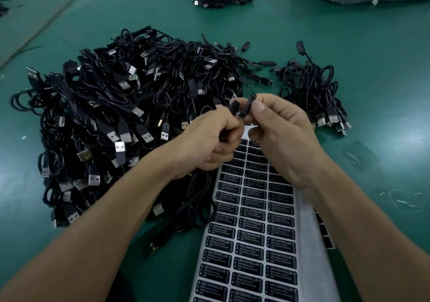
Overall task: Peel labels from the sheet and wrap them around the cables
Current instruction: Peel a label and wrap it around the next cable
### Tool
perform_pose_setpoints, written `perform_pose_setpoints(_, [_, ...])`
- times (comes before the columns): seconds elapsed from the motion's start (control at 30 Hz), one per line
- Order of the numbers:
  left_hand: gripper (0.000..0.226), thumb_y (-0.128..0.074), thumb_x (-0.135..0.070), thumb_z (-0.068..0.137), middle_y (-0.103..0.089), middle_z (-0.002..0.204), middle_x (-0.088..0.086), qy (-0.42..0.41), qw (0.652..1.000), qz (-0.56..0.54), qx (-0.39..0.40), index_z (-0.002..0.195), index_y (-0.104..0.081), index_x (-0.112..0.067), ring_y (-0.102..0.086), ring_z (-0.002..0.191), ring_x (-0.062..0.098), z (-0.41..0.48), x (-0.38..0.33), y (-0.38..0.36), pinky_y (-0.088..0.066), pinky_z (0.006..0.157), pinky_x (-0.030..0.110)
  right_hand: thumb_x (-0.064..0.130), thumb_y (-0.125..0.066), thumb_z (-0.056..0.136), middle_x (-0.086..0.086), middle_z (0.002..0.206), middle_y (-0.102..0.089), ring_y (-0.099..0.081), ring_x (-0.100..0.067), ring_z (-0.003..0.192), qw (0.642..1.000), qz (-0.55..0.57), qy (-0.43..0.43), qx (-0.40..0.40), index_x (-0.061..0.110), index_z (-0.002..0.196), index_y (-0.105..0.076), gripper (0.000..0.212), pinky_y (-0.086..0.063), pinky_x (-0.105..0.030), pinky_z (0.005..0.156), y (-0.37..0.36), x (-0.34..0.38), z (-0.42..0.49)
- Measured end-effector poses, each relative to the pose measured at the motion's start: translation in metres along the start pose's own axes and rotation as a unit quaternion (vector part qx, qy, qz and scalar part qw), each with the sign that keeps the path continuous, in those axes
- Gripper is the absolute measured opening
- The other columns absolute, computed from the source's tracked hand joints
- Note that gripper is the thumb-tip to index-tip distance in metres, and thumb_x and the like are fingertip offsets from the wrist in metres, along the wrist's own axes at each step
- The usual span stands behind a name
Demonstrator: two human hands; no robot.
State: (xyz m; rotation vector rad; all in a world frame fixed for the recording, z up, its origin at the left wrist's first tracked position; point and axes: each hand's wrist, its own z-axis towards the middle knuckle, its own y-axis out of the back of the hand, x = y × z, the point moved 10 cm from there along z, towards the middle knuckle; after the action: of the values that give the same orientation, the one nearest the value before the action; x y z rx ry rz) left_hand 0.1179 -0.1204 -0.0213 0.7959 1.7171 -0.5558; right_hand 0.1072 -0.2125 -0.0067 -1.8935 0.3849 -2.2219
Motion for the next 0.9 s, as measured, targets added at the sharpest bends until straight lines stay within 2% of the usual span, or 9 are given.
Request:
perform_pose_setpoints(0.1, [0.016, -0.037, -0.025, 0.075, -0.025, 0.048, -0.005, -0.001, 0.999, 0.041, 0.017, 0.062, -0.04, -0.017, -0.018, 0.037, 0.008, -0.001, -0.001, -0.005, -0.018, 0.036, 0.014, 0.023, -0.063, 0.087, -0.013, 0.092, -0.062, -0.05, -0.01, 0.074, 0.999, -0.028, -0.004, -0.015, 0.012, 0.091, -0.066, 0.012, -0.035, -0.027, 0.067, 0.002, -0.001, -0.001])
perform_pose_setpoints(0.17, [0.018, -0.037, -0.028, 0.077, -0.025, 0.05, -0.004, 0.004, 0.999, 0.048, 0.026, 0.063, -0.041, -0.017, -0.018, 0.038, 0.008, -0.001, 0.001, -0.006, -0.019, 0.035, 0.014, 0.022, -0.066, 0.091, -0.006, 0.083, -0.061, -0.046, -0.012, 0.072, 1.0, -0.025, -0.002, -0.01, 0.017, 0.086, -0.071, 0.008, -0.034, -0.027, 0.066, 0.0, -0.001, -0.002])
perform_pose_setpoints(0.23, [0.022, -0.035, -0.031, 0.08, -0.027, 0.051, -0.005, 0.008, 0.998, 0.046, 0.035, 0.065, -0.042, -0.016, -0.02, 0.038, 0.007, -0.001, 0.003, -0.007, -0.02, 0.035, 0.014, 0.019, -0.064, 0.09, 0.003, 0.074, -0.062, -0.045, -0.012, 0.07, 1.0, -0.02, 0.001, -0.01, 0.024, 0.079, -0.074, 0.016, -0.034, -0.027, 0.065, 0.0, 0.001, -0.002])
perform_pose_setpoints(0.53, [0.016, -0.038, -0.03, 0.079, -0.034, 0.053, -0.007, 0.015, 1.0, 0.001, 0.027, 0.072, -0.043, -0.017, -0.024, 0.038, 0.005, 0.003, 0.007, -0.001, -0.023, 0.034, 0.016, 0.02, -0.065, 0.087, 0.002, 0.07, -0.058, -0.038, -0.016, 0.066, 0.996, -0.076, 0.026, -0.026, 0.024, 0.078, -0.075, 0.014, -0.032, -0.029, 0.061, 0.002, 0.001, 0.0])
perform_pose_setpoints(0.6, [0.015, -0.043, -0.03, 0.082, -0.042, 0.054, -0.005, -0.001, 1.0, -0.015, -0.005, 0.076, -0.044, -0.016, -0.031, 0.038, 0.006, 0.005, 0.005, 0.005, -0.029, 0.034, 0.017, 0.019, -0.067, 0.086, 0.003, 0.069, -0.058, -0.037, -0.014, 0.063, 0.995, -0.073, 0.029, -0.056, 0.023, 0.078, -0.076, 0.013, -0.034, -0.025, 0.058, 0.009, 0.001, 0.001])
perform_pose_setpoints(0.73, [0.02, -0.059, -0.023, 0.099, -0.062, 0.064, 0.003, -0.064, 0.993, -0.056, -0.084, 0.084, -0.052, -0.012, -0.059, 0.047, 0.015, 0.004, -0.005, 0.02, -0.047, 0.04, 0.024, 0.017, -0.067, 0.09, 0.005, 0.063, -0.051, -0.036, -0.012, 0.06, 0.989, -0.063, 0.029, -0.13, 0.019, 0.083, -0.073, 0.009, -0.037, -0.024, 0.058, 0.029, 0.002, 0.001])
perform_pose_setpoints(0.9, [0.009, -0.06, -0.012, 0.098, -0.07, 0.072, 0.008, -0.072, 0.991, -0.05, -0.097, 0.095, -0.06, -0.004, -0.07, 0.061, 0.02, 0.001, -0.007, 0.017, -0.056, 0.048, 0.029, 0.011, -0.066, 0.096, 0.006, 0.066, -0.054, -0.039, -0.011, 0.062, 0.986, -0.066, 0.027, -0.151, 0.018, 0.083, -0.073, 0.016, -0.038, -0.024, 0.058, 0.034, 0.001, -0.001])
